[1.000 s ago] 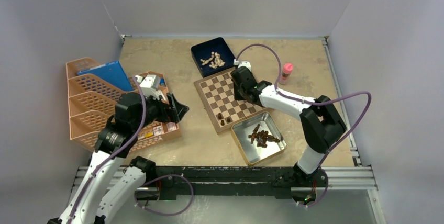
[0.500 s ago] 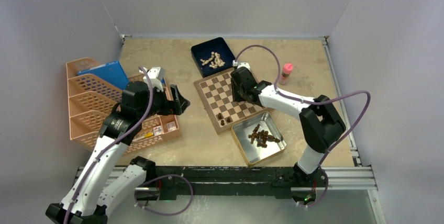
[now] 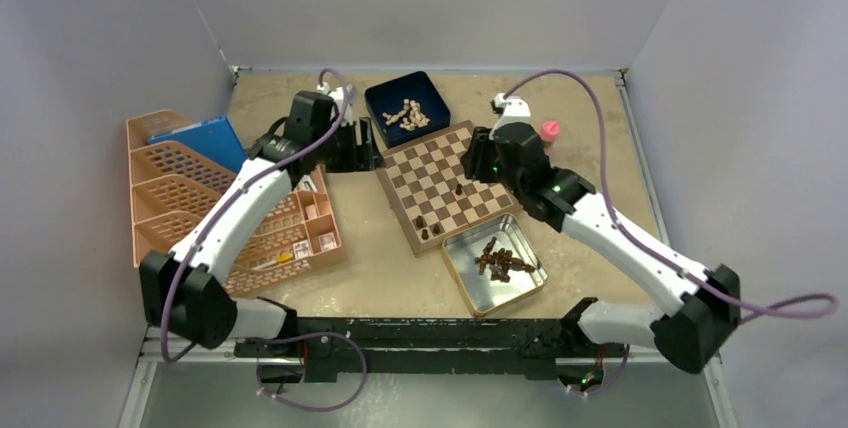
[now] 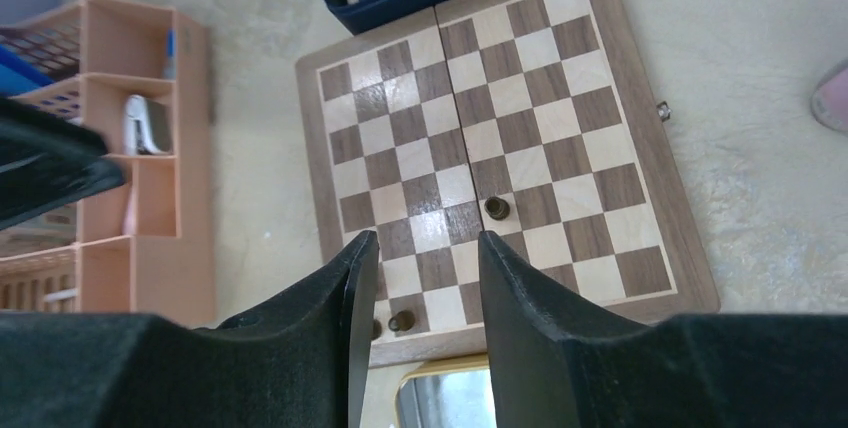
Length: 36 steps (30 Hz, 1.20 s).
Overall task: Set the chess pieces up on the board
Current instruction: Place the chess piece on the chessboard, then move the chess piece to the chessboard.
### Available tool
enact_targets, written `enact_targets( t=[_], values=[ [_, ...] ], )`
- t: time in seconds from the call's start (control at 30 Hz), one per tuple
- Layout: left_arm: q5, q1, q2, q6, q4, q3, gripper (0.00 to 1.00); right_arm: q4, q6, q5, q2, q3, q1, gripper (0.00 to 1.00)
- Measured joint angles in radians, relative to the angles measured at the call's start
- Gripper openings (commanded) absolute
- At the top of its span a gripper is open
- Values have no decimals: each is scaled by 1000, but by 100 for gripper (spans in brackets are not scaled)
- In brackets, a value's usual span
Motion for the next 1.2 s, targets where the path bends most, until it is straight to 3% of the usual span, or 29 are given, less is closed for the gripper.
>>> enact_targets(
  t=[0.17,0.4,0.73,1.2],
  values=[
    [-18,-36,146,-3,15,95,53,8,20,0,-171,-70,0,40],
    [-108,-175,343,-2,49,220,41,7,31,11,-326,-84,0,39],
    [-212,-363,565,24,117,343,39,-8,46,50,-434,-120,0,38],
    [-312,-453,761,66,161,458,35,-32,57,95,-500,-145,0,38]
  ],
)
